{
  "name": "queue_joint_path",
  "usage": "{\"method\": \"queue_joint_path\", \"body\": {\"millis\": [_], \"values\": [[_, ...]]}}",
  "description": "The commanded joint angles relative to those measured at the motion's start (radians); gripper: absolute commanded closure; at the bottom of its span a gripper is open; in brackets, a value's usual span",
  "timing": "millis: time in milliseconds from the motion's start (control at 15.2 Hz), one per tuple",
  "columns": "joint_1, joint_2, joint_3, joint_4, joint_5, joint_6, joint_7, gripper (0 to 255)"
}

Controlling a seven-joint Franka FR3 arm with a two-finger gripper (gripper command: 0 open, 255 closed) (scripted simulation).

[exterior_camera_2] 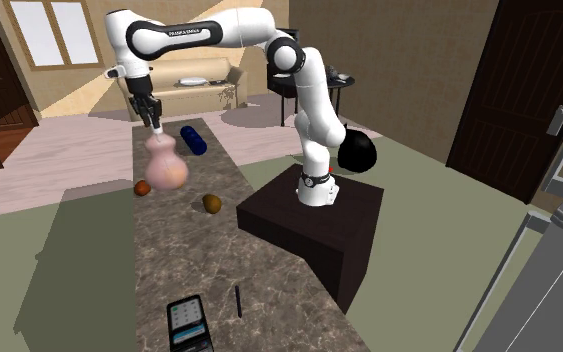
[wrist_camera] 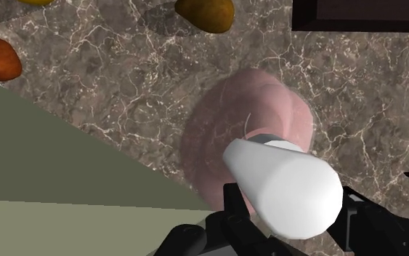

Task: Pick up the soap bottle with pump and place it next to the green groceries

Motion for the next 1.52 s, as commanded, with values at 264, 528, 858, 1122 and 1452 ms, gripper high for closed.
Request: {"method": "queue_joint_path", "body": {"millis": [264, 528, 858, 1122, 1452], "values": [[0.006, -0.005, 0.002, -0.088, -0.001, 0.085, 0.0, 255], [0.008, -0.004, 0.003, -0.141, 0.0, 0.138, -0.001, 255], [0.01, 0.002, 0.006, -0.2, 0.003, 0.203, -0.004, 255], [0.011, 0.011, 0.007, -0.242, 0.008, 0.254, -0.007, 255], [0.01, 0.027, 0.01, -0.289, 0.016, 0.315, -0.012, 255]]}}
